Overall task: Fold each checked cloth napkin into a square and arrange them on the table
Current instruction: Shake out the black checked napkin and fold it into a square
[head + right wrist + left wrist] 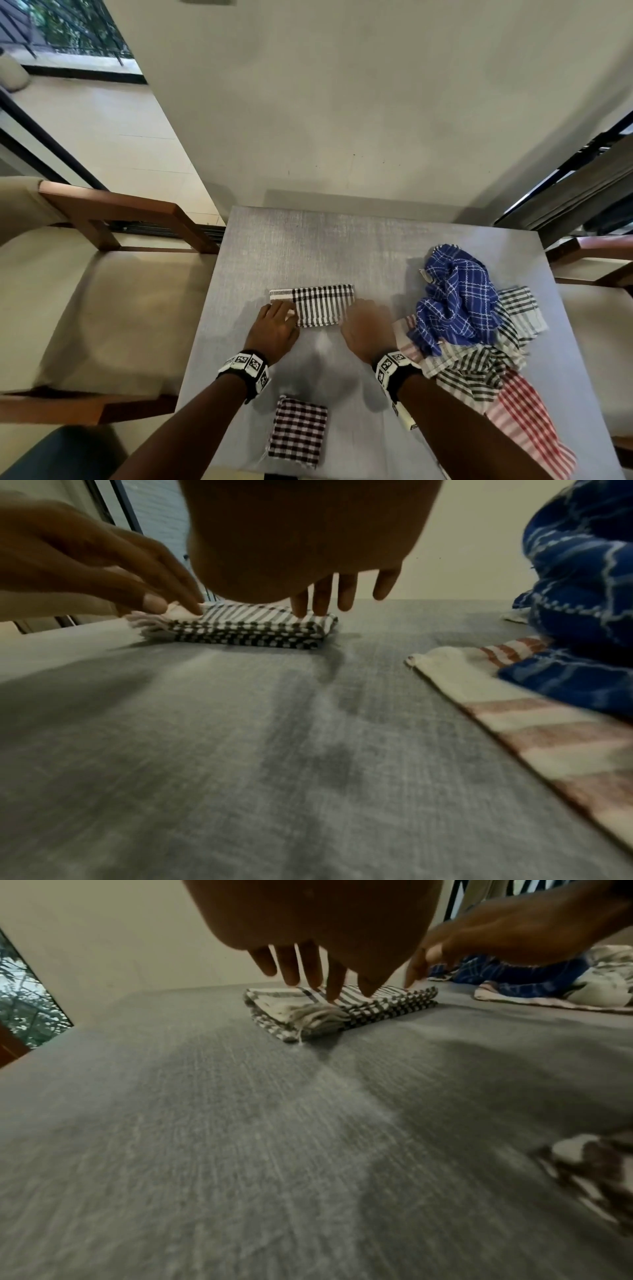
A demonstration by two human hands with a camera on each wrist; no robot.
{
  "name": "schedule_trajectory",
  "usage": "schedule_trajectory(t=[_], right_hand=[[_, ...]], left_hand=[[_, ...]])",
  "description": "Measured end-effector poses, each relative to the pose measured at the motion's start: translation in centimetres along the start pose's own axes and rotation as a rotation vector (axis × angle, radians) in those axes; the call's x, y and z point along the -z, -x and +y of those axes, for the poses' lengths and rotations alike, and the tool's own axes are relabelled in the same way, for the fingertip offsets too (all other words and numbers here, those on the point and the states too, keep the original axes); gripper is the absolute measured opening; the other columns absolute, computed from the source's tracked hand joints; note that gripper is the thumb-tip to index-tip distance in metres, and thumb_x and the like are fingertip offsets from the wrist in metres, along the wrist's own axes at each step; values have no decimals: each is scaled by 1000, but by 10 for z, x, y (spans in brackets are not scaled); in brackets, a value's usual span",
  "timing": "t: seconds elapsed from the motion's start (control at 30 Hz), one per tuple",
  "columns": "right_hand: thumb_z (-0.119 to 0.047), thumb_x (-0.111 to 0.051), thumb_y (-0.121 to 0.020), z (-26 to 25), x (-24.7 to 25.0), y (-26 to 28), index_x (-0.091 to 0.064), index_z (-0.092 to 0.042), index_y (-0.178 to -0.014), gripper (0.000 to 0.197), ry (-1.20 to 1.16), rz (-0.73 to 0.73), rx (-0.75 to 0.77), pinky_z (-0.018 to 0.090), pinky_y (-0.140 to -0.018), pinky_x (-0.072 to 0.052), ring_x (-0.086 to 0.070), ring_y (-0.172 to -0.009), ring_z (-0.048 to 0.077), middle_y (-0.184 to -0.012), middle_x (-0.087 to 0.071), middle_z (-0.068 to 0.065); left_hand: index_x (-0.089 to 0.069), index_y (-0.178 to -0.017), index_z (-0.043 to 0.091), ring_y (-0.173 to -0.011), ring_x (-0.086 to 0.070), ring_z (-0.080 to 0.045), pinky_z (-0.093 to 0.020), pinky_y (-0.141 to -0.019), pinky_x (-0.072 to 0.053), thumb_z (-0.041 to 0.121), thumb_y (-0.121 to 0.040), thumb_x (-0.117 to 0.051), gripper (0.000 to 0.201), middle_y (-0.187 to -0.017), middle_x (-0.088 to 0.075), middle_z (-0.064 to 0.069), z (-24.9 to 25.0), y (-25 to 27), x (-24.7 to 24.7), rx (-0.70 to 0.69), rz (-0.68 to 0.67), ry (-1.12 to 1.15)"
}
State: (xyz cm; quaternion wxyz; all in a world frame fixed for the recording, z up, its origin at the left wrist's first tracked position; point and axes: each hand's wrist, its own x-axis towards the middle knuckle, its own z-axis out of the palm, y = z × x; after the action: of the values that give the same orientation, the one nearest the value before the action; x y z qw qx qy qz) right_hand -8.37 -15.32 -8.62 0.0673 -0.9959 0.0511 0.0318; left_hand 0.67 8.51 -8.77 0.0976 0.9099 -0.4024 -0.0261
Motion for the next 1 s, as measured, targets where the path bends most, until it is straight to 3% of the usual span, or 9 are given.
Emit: schedule_trajectory(t=[0.1, 0.2, 0.3, 0.37, 0.53, 0.7, 0.83, 1.0], right_hand=[[-39, -38, -94, -20, -1, 0, -56, -12, -130, 49, -109, 65, 36, 48, -106, -41, -51, -125, 26, -133, -57, 10], [-29, -33, -93, -50, -12, -11, -36, -7, -149, 61, -254, -17, 140, 46, -119, -26, -28, -146, 25, -156, -35, 11], [-33, -33, -86, -65, -30, -24, -17, -5, -156, 77, -331, -131, 184, 45, -123, -14, -5, -152, 22, -164, -11, 11], [-38, -37, -86, -68, -41, -26, -13, -6, -156, 81, -307, -164, 181, 46, -123, -9, 4, -152, 19, -165, -4, 9], [-36, -42, -90, -75, -53, -22, -16, -7, -156, 77, -244, -95, 152, 47, -122, -13, 3, -152, 19, -165, -7, 10], [-56, -21, -98, -50, -49, -18, -10, -8, -157, 77, -232, -86, -35, 41, -123, -4, 6, -152, 18, -165, -1, 8], [-54, -30, -96, -26, -45, -8, -6, -8, -157, 80, -240, -52, -111, 41, -124, -5, 7, -152, 18, -165, 1, 9], [-50, -34, -92, -29, -43, -9, -6, -6, -157, 83, -275, -53, -115, 44, -124, -6, 7, -152, 21, -165, 2, 11]], left_hand=[[-56, -131, 7, -131, -47, -29, -42, -109, -39, 26, -88, -54, 46, -139, -52, -13, 13, 1, -6, 51, 23, -9], [-37, -145, 4, -144, -27, -29, -42, -117, -25, 21, -90, -56, 61, -152, -34, -16, 21, -11, -15, 105, -46, 8], [-22, -151, 5, -148, -13, -28, -46, -120, -15, 34, -99, -32, 60, -158, -18, -15, 18, -19, -24, 145, -164, -41], [-18, -152, 7, -148, -11, -26, -46, -119, -18, 41, -99, -19, 63, -160, -13, -12, 13, -17, -31, 199, -197, -42], [-14, -153, 9, -149, -6, -21, -42, -118, -15, 43, -99, -17, 64, -161, -8, -9, 3, -12, -45, 190, -186, -15], [-9, -154, 11, -150, 1, -19, -42, -120, -12, 48, -99, -17, 67, -162, -1, -7, 1, -14, -48, 213, -209, -8], [-10, -154, 12, -150, -1, -18, -40, -120, -8, 50, -99, -21, 68, -162, -3, -5, 2, -13, -45, 230, -238, -1], [-16, -153, 9, -149, -7, -20, -42, -119, -15, 48, -99, -24, 68, -161, -10, -8, 3, -13, -37, 219, -262, -19]])
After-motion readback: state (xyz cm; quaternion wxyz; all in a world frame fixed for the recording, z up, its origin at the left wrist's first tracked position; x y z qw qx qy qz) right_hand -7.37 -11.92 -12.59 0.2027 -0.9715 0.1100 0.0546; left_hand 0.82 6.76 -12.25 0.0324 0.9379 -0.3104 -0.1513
